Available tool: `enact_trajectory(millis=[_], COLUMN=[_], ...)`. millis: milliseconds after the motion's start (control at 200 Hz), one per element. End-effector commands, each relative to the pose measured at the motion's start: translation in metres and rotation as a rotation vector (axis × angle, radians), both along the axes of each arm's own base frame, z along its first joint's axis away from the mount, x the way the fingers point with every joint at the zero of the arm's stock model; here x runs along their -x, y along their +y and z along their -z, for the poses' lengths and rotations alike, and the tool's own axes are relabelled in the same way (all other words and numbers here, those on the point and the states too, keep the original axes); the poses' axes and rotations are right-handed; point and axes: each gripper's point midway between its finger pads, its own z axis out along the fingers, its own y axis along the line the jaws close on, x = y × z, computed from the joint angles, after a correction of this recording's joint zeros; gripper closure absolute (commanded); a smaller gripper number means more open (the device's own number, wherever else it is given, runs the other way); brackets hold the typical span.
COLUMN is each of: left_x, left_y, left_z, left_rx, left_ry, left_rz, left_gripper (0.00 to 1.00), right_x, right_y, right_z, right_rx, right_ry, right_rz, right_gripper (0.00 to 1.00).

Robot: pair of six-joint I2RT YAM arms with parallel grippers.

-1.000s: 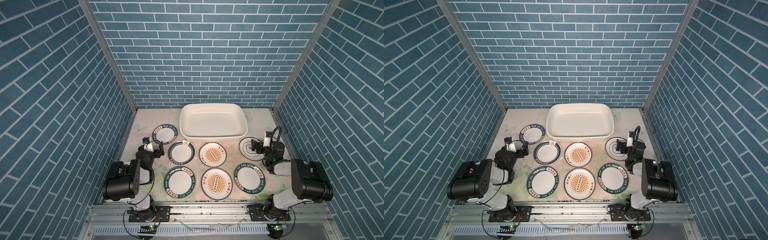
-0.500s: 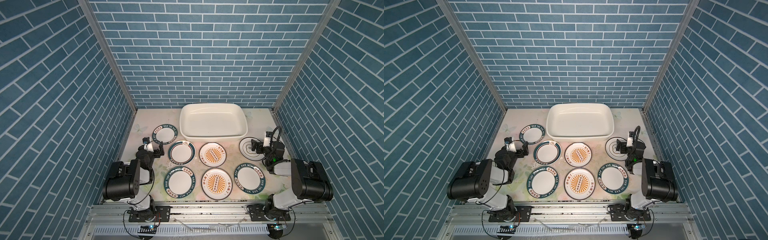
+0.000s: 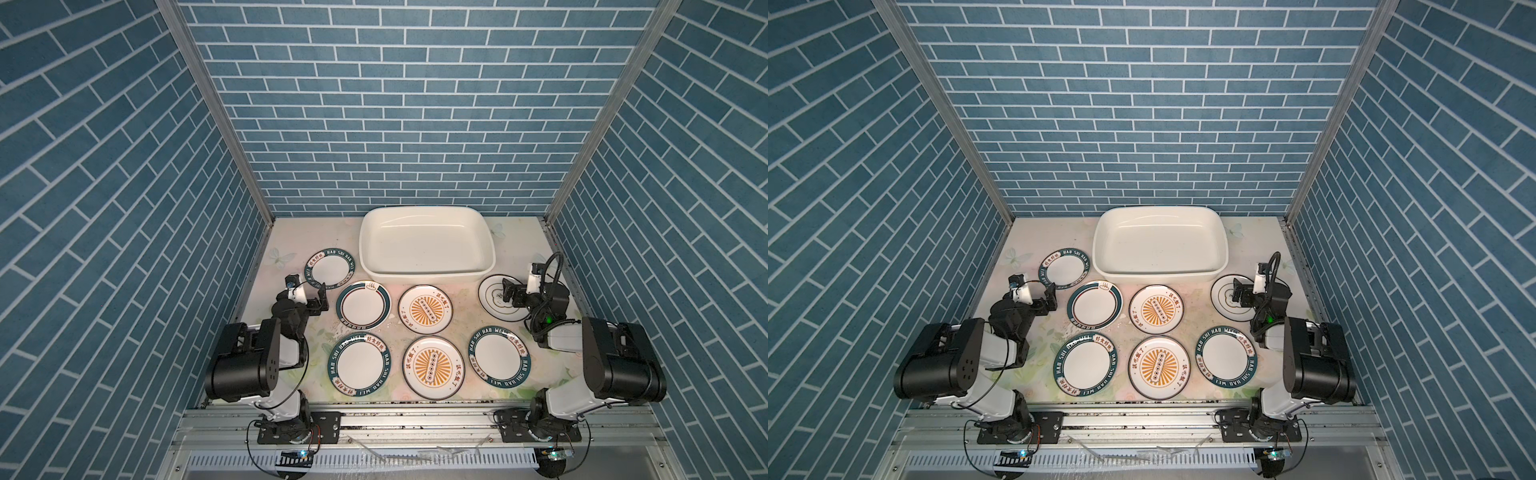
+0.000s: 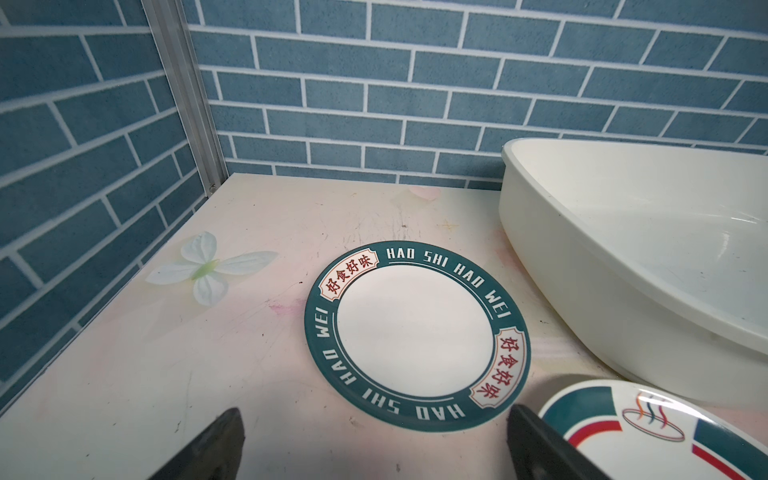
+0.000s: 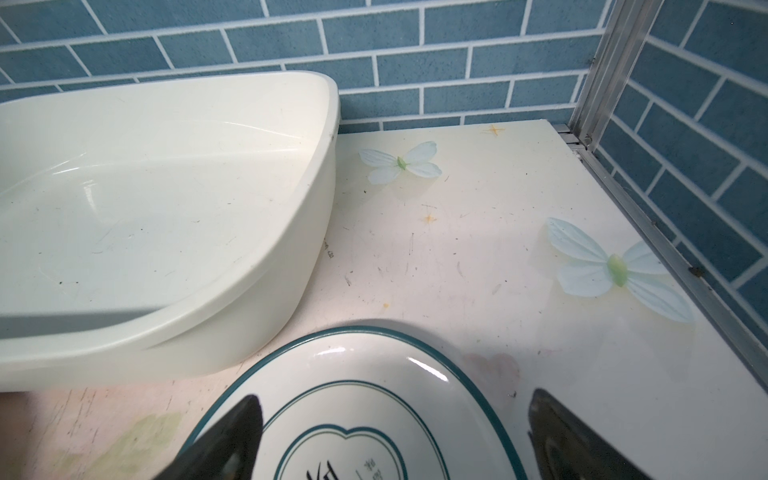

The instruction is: Place the plates into the plastic bin on the countertop

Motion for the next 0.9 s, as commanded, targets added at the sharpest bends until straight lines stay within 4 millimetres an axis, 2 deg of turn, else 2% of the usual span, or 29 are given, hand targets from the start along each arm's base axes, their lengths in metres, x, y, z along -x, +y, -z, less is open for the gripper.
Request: enact_trajectory(millis=[0, 115, 150, 180, 270, 315, 345, 410, 475, 580, 690, 750, 765, 795, 835, 890], left_x=[-0.003, -0.004, -0.004, -0.005, -0.006, -0.005, -0.003, 0.001, 0.002, 0.000, 0.003, 0.008, 0.010, 0.014, 0.018, 0.022], left_y=[0.000, 0.000, 0.000, 0.000, -0.004, -0.009, -0.011, -0.018, -0.015, -0.017, -0.020, -0.021, -0.021, -0.023, -0.024, -0.024], left_z=[-0.006, -0.005, -0.005, -0.005, -0.006, -0.008, -0.012, -0.022, -0.030, -0.033, -0.046, -0.052, -0.052, -0.053, -0.054, -0.058], left_rx=[-0.013, -0.013, -0.014, -0.017, -0.024, -0.029, -0.034, -0.044, -0.045, -0.077, -0.120, -0.135, -0.133, -0.133, -0.132, -0.131], left_ry=[-0.016, -0.008, -0.006, -0.005, 0.001, -0.011, -0.023, -0.044, -0.032, 0.094, 0.181, 0.199, 0.209, 0.231, 0.274, 0.333], left_rz=[-0.001, -0.003, -0.003, -0.002, 0.015, 0.044, 0.058, 0.096, 0.080, 0.110, 0.152, 0.162, 0.162, 0.170, 0.181, 0.190], left_gripper=[0.00, 0.00, 0.00, 0.01, 0.00, 0.00, 0.00, 0.01, 0.00, 0.00, 0.00, 0.00, 0.00, 0.00, 0.00, 0.00], right_x=[0.002, 0.001, -0.002, -0.002, -0.002, 0.000, 0.004, 0.009, 0.012, 0.023, 0.034, 0.034, 0.036, 0.038, 0.045, 0.056], right_y=[0.001, -0.001, -0.018, -0.021, -0.020, -0.020, -0.031, -0.041, -0.047, -0.055, -0.073, -0.075, -0.075, -0.076, -0.081, -0.091], right_z=[0.004, 0.005, 0.006, 0.007, 0.007, 0.006, 0.001, -0.007, -0.012, -0.018, -0.037, -0.057, -0.055, -0.068, -0.074, -0.092], right_rx=[0.019, 0.012, 0.015, 0.018, 0.029, 0.026, 0.032, 0.018, 0.028, 0.024, 0.015, 0.020, 0.023, 0.015, 0.000, -0.055], right_ry=[0.004, 0.009, 0.026, 0.029, 0.034, 0.021, -0.007, -0.029, -0.027, -0.063, -0.077, -0.100, -0.074, -0.076, -0.024, 0.024], right_rz=[-0.014, 0.004, 0.106, 0.126, 0.127, 0.131, 0.198, 0.259, 0.293, 0.350, 0.471, 0.480, 0.483, 0.494, 0.535, 0.632], right_gripper=[0.01, 0.01, 0.01, 0.01, 0.01, 0.01, 0.01, 0.02, 0.02, 0.02, 0.02, 0.03, 0.04, 0.03, 0.03, 0.01])
